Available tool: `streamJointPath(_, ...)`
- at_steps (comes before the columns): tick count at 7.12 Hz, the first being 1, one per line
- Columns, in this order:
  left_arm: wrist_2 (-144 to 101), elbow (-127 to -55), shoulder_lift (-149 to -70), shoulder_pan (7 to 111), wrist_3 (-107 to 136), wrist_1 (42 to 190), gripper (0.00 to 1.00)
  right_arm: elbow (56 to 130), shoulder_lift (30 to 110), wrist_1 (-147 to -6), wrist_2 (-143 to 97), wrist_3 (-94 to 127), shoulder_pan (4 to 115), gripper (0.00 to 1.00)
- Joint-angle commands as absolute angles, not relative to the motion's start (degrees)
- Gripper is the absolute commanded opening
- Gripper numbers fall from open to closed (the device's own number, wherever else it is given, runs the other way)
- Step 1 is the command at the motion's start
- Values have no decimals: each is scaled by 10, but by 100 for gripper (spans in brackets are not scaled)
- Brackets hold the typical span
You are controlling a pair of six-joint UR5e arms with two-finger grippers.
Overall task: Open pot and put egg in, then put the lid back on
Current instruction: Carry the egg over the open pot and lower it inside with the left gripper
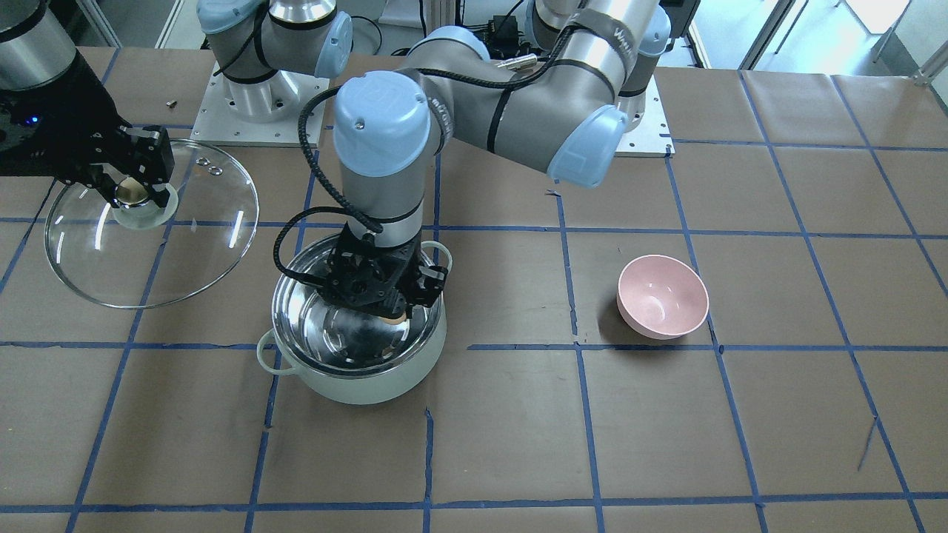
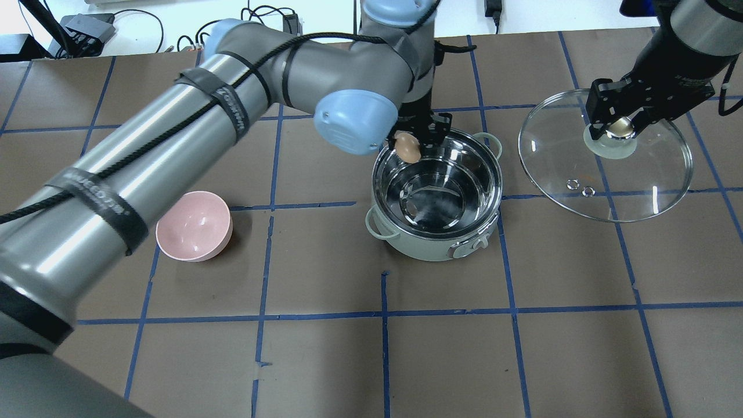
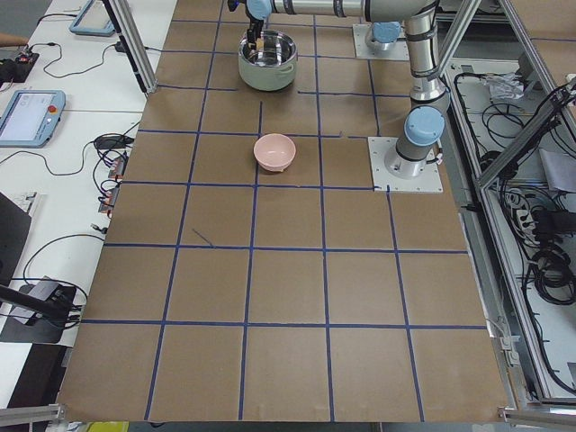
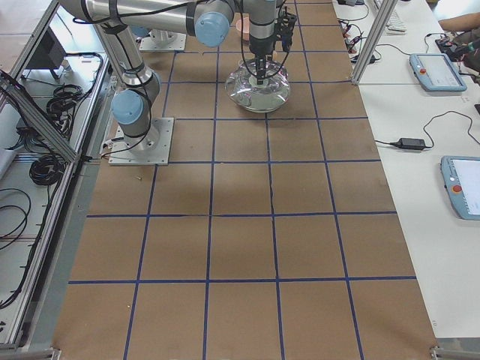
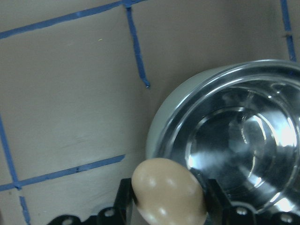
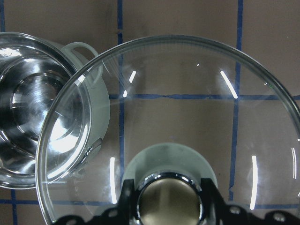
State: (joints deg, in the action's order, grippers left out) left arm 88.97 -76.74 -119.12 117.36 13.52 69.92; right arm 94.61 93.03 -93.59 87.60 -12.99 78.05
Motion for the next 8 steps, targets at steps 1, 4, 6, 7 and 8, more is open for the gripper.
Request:
streamJointPath(1,882,-811,-1217,1196,140,654,7,948,931,-936,876,-134,780,28)
streamJointPath(4,878,-839,-1202,1196,126,614,86,949,933,-935,876,-134,780,28)
streamJointPath(6,885,-831,-1122,1177,96,677,100,949,933,-935,876,-134,780,28)
streamJointPath(7,882,-832,-1051,1133,55,765,100,949,933,-935,875,-131,782,28)
streamJointPath(8,881,-835,-984,1082,39,837,100,948,937,-936,875,-114,787,28)
